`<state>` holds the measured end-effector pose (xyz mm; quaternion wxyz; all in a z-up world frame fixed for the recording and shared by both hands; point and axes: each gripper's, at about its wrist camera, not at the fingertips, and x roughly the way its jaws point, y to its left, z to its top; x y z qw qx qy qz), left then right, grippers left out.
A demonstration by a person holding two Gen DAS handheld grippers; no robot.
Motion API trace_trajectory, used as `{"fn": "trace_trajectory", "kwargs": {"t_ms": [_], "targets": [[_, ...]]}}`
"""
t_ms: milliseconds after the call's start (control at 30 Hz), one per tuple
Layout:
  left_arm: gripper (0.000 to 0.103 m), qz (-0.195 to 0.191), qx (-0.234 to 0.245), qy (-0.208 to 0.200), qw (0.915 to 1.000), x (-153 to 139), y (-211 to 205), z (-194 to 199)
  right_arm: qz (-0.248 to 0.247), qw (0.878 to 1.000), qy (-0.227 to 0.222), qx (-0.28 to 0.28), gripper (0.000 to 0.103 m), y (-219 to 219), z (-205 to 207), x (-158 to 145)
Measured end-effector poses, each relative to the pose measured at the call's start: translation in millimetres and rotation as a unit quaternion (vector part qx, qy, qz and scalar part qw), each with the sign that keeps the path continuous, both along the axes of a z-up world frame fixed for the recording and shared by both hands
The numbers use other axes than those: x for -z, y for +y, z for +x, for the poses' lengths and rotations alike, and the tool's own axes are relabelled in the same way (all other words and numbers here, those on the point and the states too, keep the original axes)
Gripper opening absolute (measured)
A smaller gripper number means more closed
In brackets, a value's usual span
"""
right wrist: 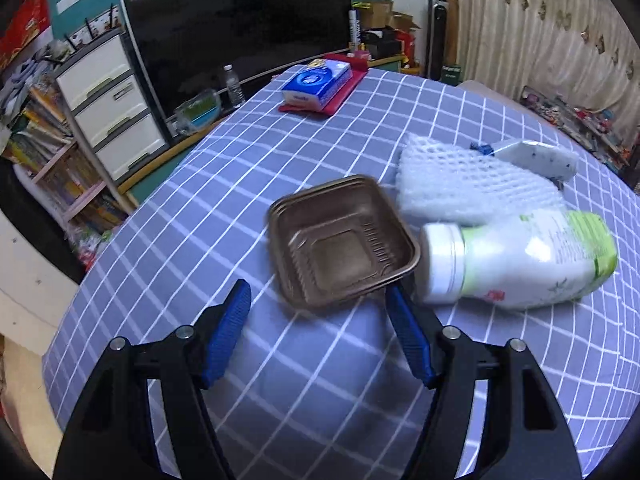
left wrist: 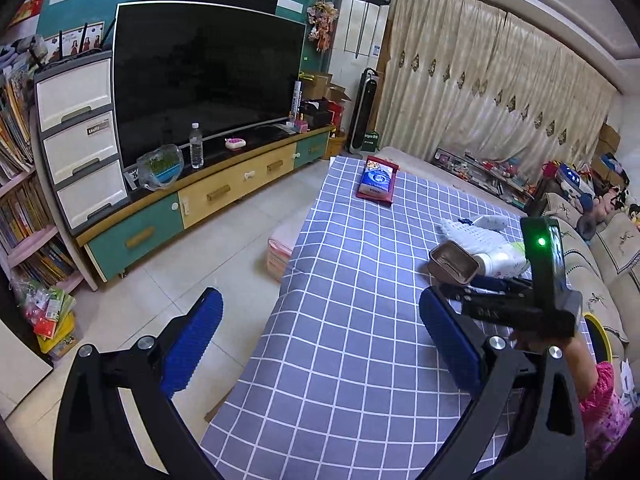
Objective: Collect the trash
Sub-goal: 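Move both grippers back toward the brown tray and milk bottle, then grasp the brown plastic tray by its rim with the right gripper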
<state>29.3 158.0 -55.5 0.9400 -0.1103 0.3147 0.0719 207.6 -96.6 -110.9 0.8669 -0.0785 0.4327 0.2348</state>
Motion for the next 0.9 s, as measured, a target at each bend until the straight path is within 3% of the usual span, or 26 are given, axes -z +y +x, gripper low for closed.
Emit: {"fn": "trace_trajectory", "kwargs": {"t_ms": [100,167,233,367,467,533,633,733,900], "targets": [[0.097,-0.003,0.004,0.005,1.0000,3,-2,2,-0.008,1.000,0.006,0.001,0.054,1,7,6],[0.097,-0.003,0.006,0.007,0.9999,4,-5,4,-0.012,1.000,-0.003,-0.001,0.034,-1,7,6],[0.097,-0.004,0.009,0.008,0.9999,5,-6,5,0.002,1.000,0.005,-0.005,0.022,-5,8,4],[0.097,-0.005,0.015,0.011,0.9998,7,-11,8,0.012,1.000,0.012,-0.006,0.022,-11,9,-1],[0.097,-0.005,0.020,0.013,0.9997,8,-14,10,0.021,1.000,0.003,0.002,0.038,-15,4,-8],[0.097,-0.006,0.024,0.014,0.9996,9,-16,11,0.007,1.000,-0.024,0.017,0.038,-14,-2,-17],[0.097,-0.004,0.029,0.016,0.9995,12,-19,14,0.038,0.998,-0.047,0.012,0.038,-12,-11,-35],[0.097,-0.005,0.030,0.020,0.9993,14,-19,16,0.037,0.998,-0.046,-0.008,0.038,8,-9,-40],[0.097,-0.005,0.032,0.026,0.9991,16,-20,17,0.003,1.000,-0.010,-0.012,0.038,44,13,-19]]}}
